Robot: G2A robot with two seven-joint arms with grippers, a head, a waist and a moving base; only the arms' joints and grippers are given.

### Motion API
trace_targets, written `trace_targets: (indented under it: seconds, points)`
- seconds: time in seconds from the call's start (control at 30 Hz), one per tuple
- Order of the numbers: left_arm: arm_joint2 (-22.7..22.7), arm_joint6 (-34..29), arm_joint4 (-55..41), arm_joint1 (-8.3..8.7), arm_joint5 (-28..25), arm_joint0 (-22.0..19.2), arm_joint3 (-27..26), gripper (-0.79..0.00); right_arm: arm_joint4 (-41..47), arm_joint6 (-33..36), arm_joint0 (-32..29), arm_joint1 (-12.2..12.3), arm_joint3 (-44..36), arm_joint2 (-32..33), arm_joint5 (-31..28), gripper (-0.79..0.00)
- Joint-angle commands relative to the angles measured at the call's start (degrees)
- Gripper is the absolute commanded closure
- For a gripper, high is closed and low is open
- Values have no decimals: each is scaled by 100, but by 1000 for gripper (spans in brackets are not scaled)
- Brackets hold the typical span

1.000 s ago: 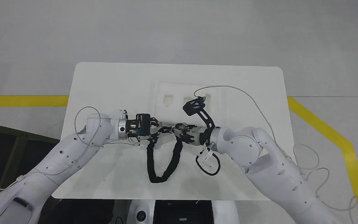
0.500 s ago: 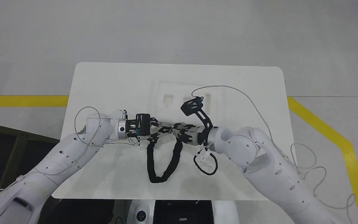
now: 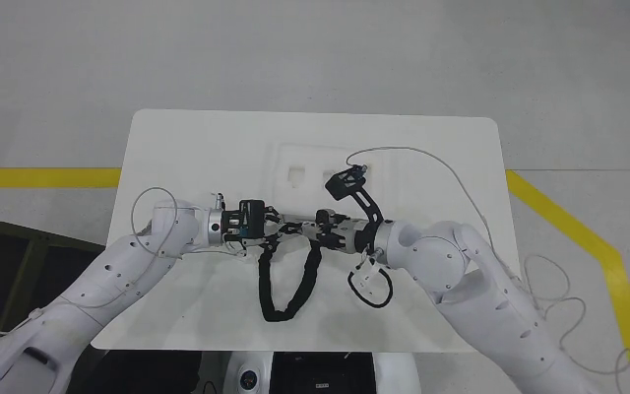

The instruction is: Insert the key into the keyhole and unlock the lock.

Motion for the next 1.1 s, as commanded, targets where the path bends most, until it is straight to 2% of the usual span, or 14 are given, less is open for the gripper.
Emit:
trace_targets:
  seconds: [0.0, 0.43, 0.67, 0.7, 0.73, 0.77, 1.07]
  points:
    - [0, 0, 0, 0, 0, 0, 0, 0, -6, 48, -38, 20, -46, 108, -11, -265]
    - [0, 0, 0, 0, 0, 0, 0, 0, -6, 520, -367, 154, -482, 635, -203, -252]
    - [0, 0, 0, 0, 0, 0, 0, 0, 24, 525, -442, 167, -507, 655, -257, -145]
    - [0, 0, 0, 0, 0, 0, 0, 0, 31, 504, -443, 165, -500, 647, -258, -102]
    - [0, 0, 0, 0, 0, 0, 0, 0, 30, 495, -443, 164, -494, 640, -260, -15]
    - [0, 0, 0, 0, 0, 0, 0, 0, 26, 464, -443, 162, -483, 628, -258, 0]
    - [0, 0, 0, 0, 0, 0, 0, 0, -45, 319, -352, 139, -462, 542, -228, 0]
